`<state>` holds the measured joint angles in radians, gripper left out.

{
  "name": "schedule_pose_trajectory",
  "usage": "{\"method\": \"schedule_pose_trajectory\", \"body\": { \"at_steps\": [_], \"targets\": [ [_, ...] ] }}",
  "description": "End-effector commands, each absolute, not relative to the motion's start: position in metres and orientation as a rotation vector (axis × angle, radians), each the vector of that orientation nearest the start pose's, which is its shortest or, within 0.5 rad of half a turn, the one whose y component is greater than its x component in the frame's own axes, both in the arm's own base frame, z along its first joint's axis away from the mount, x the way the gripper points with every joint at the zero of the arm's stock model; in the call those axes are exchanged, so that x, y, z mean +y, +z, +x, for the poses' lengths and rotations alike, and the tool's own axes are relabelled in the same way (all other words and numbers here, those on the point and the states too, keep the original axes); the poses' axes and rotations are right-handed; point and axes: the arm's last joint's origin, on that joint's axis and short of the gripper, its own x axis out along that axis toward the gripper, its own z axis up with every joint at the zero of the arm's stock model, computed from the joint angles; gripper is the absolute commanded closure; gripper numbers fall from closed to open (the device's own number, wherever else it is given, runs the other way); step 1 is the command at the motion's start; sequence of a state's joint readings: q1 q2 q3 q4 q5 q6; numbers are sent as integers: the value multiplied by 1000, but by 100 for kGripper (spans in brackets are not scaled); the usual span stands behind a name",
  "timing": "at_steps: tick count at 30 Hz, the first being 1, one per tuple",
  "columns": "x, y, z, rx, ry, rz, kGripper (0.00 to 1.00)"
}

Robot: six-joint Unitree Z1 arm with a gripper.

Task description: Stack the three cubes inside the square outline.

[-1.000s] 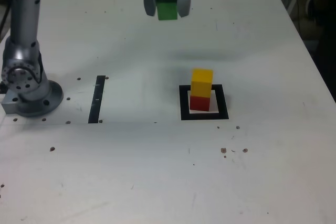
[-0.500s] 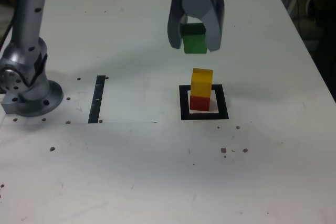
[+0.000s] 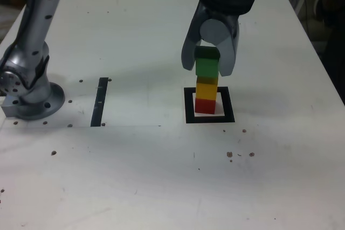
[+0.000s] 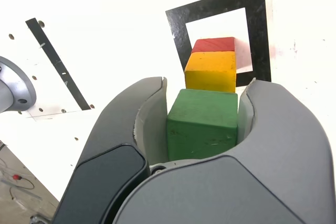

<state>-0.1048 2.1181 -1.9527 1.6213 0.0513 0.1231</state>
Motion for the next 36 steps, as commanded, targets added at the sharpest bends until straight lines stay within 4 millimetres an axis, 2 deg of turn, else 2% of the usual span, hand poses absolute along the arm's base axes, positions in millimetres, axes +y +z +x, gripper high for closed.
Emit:
{"method": "schedule_pose_trajectory", "body": {
  "at_steps": [1,22,28,33,35,36],
  "targets": [
    [-37,305,379,1796,-145,229,88],
    [-33,292,385,1829,-138,225,81],
    [-32,286,387,1843,-140,216,75],
    [-30,283,389,1852,-138,209,65],
    [-30,283,389,1852,-138,209,55],
    [-30,284,389,1851,-138,209,46]
  ]
}}
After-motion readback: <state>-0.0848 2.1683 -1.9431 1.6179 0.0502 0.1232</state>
